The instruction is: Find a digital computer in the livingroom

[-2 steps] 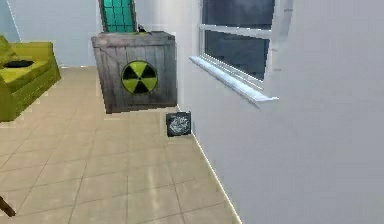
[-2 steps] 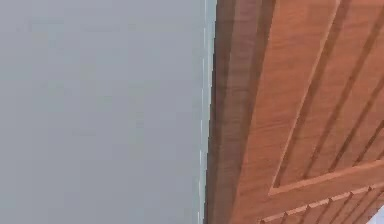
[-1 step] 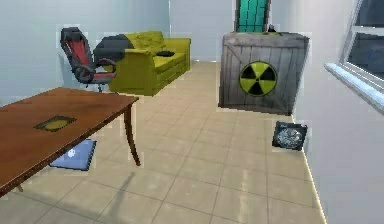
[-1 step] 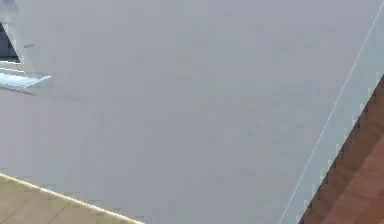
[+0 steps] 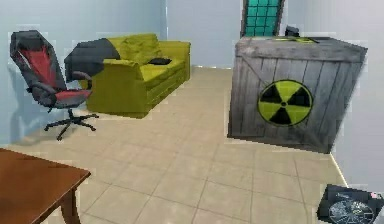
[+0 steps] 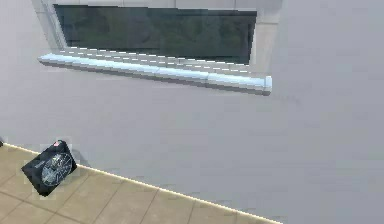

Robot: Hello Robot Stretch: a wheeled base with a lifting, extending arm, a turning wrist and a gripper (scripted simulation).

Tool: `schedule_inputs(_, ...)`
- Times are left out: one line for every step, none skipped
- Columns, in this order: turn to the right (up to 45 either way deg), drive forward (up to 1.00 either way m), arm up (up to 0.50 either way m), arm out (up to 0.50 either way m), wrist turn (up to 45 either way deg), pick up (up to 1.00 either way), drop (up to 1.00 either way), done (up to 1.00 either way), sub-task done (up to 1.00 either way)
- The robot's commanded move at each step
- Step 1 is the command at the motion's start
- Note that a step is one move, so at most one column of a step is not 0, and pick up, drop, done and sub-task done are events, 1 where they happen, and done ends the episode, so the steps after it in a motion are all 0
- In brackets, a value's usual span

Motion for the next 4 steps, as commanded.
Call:
schedule_inputs(-3.0,0.0,0.0,0.0,0.0,0.0,0.0,0.0,0.0)
schedule_inputs(0.0,0.8,0.0,0.0,0.0,0.0,0.0,0.0,0.0)
schedule_inputs(-15.0,0.0,0.0,0.0,0.0,0.0,0.0,0.0,0.0)
schedule_inputs(0.0,0.6,0.0,0.0,0.0,0.0,0.0,0.0,0.0)
